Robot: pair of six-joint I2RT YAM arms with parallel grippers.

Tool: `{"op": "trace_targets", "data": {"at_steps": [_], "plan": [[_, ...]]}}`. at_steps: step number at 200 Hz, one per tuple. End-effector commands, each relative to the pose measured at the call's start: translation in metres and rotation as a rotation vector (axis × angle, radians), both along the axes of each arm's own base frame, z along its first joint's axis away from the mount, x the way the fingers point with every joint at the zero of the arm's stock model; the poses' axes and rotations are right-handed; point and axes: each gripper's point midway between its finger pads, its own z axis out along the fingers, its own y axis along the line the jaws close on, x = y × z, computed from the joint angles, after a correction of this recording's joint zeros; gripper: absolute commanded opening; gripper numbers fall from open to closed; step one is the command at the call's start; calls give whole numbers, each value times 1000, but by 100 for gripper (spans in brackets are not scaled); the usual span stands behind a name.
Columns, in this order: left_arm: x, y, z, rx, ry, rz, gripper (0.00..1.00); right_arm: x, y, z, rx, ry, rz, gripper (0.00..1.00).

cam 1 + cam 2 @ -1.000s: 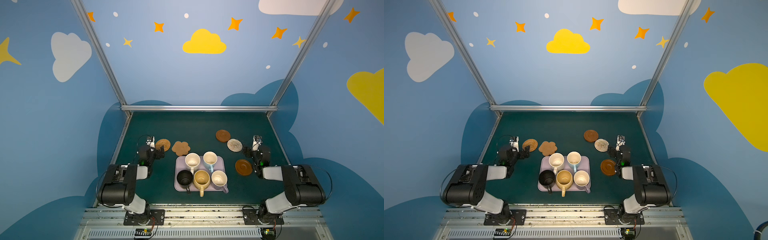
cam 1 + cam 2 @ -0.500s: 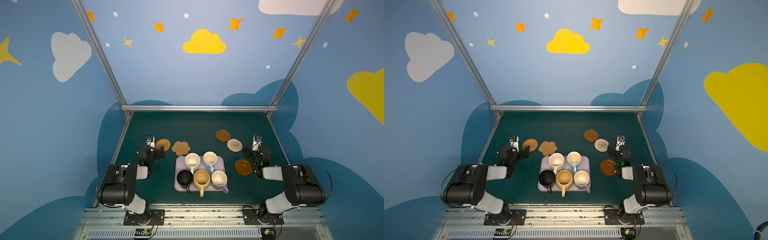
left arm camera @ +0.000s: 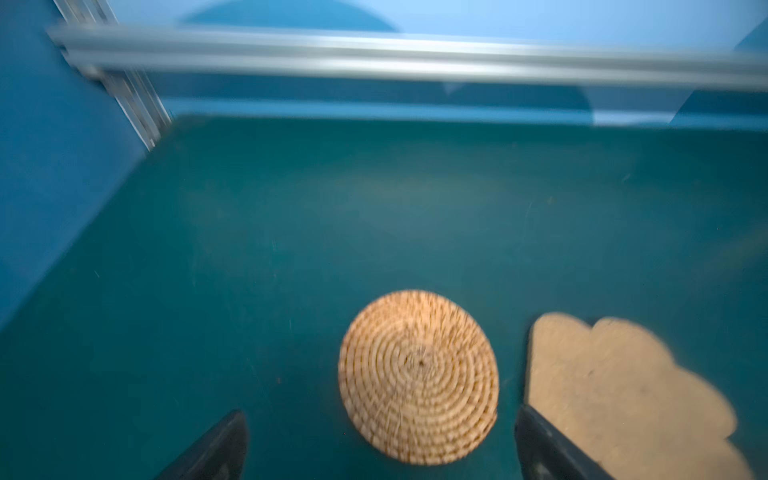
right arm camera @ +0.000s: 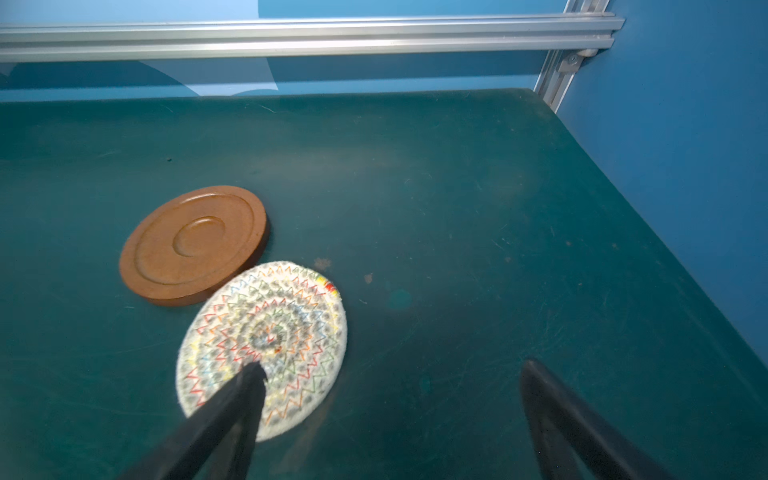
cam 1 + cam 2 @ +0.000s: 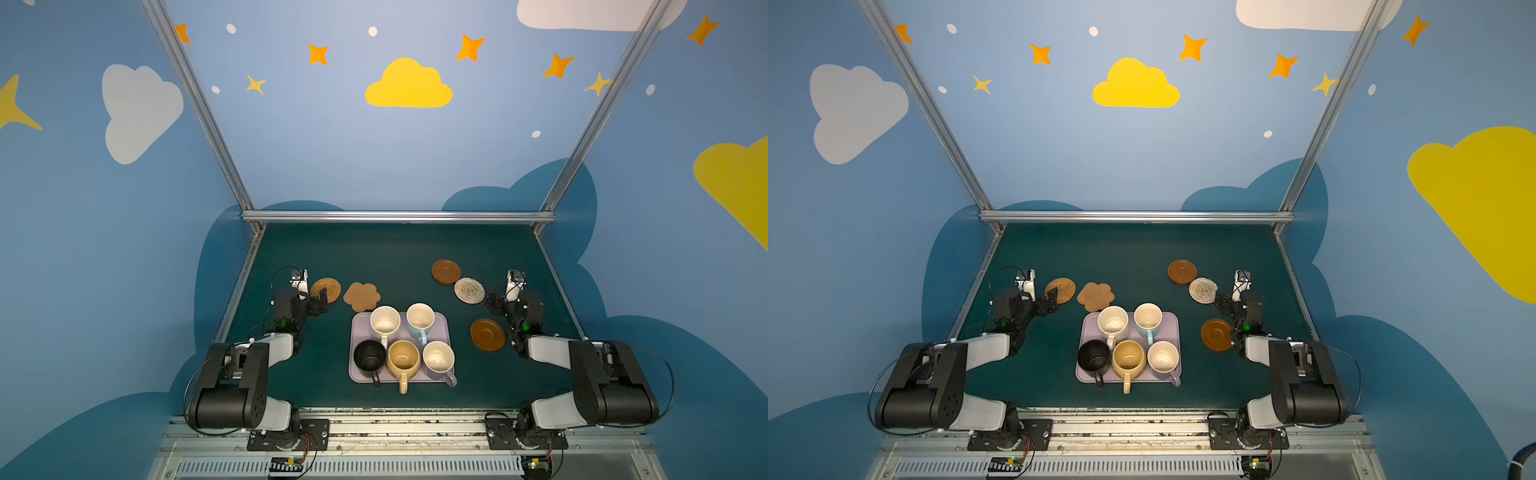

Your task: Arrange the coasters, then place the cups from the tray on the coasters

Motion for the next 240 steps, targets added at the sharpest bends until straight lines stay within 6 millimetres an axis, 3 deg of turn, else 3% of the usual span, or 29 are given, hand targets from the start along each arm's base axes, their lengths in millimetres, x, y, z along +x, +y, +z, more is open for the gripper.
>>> {"op": "trace_targets", "data": {"at_steps": [1,34,71,101,131,177,240], "plan": [[-2,1,14,5,4,2,100,-4,4,16,14,14,23,95],[-8,23,39,-93,20,187,100,-13,6,36,68,16,18,95],[-14,25,81,-300,-41,283,100,-19,24,72,258,84,46,95],[-10,-8,100,-494,-22,157,100,-15,55,108,357,119,151,95],[0,-32,86,-620,152,132,100,-13,91,128,341,190,231,95],[14,-35,41,-462,377,218,99,-14,151,150,252,265,337,94],[30,-50,-17,-322,611,173,76,-28,234,161,173,336,539,91]]}}
